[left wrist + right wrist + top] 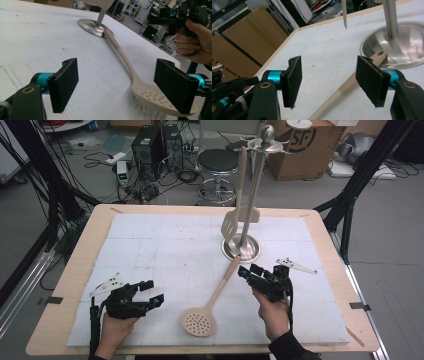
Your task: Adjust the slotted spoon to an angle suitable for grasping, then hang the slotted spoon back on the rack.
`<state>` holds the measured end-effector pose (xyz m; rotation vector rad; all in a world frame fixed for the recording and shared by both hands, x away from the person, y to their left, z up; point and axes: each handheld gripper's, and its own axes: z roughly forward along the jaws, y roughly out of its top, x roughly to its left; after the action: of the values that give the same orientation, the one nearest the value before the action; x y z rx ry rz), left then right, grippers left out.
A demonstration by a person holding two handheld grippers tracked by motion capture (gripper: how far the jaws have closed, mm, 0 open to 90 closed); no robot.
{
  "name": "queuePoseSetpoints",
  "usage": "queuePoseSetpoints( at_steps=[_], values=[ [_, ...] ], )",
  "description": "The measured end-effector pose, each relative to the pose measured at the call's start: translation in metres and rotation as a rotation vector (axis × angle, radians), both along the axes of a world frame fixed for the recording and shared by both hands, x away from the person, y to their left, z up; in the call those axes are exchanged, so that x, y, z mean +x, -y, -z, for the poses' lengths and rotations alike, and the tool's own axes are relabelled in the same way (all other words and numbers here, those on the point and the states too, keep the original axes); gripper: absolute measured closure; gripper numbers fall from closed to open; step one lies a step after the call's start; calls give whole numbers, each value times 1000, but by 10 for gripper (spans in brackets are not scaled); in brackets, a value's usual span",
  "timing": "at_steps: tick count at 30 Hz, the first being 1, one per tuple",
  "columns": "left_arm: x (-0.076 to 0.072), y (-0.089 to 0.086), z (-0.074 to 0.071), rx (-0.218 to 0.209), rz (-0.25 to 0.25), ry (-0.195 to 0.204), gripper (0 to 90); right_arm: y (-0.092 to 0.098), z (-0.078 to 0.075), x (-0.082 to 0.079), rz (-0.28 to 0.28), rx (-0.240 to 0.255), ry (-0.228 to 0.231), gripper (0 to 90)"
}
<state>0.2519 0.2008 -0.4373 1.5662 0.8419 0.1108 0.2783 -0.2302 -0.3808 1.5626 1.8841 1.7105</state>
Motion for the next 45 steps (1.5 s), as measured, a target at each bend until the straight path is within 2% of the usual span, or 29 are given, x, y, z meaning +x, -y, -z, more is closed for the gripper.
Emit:
queuePoseSetpoints(
  at_steps=[5, 11, 15, 18, 21, 27, 34, 37, 41, 45],
  values=[
    [0, 0, 1, 0, -6, -3, 204, -1, 5, 0, -5, 1, -20, 370],
    [-3, -4, 0, -8, -35, 31, 204, -10, 18, -2, -16, -1, -62, 368],
    [-2, -6, 1, -20, -43, 36, 204, -13, 22, 0, -11, -28, -78, 370],
    [-2, -7, 1, -13, -46, 34, 204, -15, 24, 2, -25, -60, -102, 370],
    [-2, -6, 1, -14, -46, 38, 205, -17, 26, 4, -41, -68, -134, 370],
    [-3, -6, 1, -11, -42, 52, 205, -21, 29, 5, -62, -50, -166, 380],
    [-2, -6, 1, -8, -41, 52, 205, -24, 31, 7, -72, -60, -189, 387],
    [-1, -6, 1, -7, -47, 52, 206, -25, 33, 9, -71, -74, -213, 399],
    [-2, -5, 1, -9, -42, 53, 206, -31, 36, 16, -90, -86, -286, 400],
    [-2, -4, 1, -6, -42, 53, 206, -36, 37, 20, -90, -103, -317, 402]
  ],
)
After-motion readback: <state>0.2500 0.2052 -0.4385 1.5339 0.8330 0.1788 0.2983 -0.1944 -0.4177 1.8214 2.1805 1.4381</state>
